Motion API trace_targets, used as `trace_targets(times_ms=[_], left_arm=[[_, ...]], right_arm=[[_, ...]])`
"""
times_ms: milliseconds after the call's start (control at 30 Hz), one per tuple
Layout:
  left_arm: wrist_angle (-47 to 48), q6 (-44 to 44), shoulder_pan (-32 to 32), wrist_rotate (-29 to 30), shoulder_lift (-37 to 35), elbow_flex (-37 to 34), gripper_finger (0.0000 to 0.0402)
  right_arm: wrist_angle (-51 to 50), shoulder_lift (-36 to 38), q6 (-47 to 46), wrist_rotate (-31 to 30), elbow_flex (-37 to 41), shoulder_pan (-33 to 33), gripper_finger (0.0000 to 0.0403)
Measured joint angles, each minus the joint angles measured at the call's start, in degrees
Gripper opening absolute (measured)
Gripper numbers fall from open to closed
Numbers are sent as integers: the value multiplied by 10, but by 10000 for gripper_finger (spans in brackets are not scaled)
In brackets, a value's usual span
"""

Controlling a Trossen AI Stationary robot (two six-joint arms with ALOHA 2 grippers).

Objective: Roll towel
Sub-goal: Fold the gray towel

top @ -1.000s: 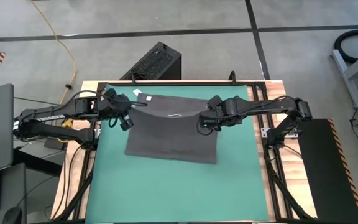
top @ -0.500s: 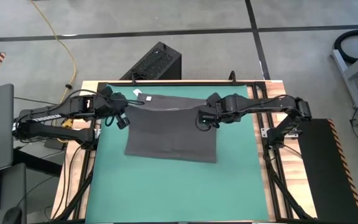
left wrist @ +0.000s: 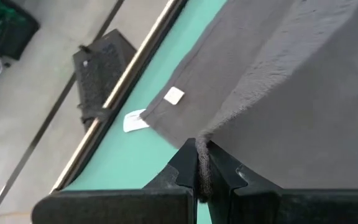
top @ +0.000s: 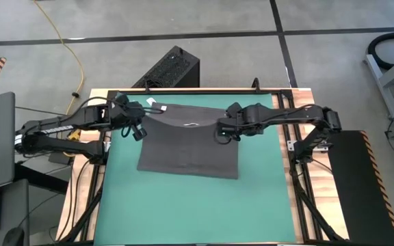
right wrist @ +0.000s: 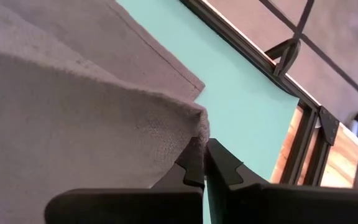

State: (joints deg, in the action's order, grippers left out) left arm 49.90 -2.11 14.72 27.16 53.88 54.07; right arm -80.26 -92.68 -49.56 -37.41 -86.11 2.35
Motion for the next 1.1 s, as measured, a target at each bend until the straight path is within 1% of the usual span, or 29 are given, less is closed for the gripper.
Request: trace_targets(times_ms=[267,333,533,733,833,1000,1100], left_arm=[[-22,32,26,-5,11,-1,0],[-33,32,32,-14,16,-1,0],[-98,49,50,-29,21,-52,0],[-164,60,75,-29,21,-97,0],[-195,62,93,-45,20,-118,0],[-242,97,122,-43,23,-149,0],[-247,101,142,-65,27,-154,0]], right_arm=[[4,-62,63,0,0,21,15],[4,-75,67,0,0,27,15],[10,-106,92,4,0,40,16],[34,-108,110,13,0,59,16],[40,-108,119,24,0,72,16],[80,-108,152,28,0,96,16],[90,-107,154,43,0,113,16]])
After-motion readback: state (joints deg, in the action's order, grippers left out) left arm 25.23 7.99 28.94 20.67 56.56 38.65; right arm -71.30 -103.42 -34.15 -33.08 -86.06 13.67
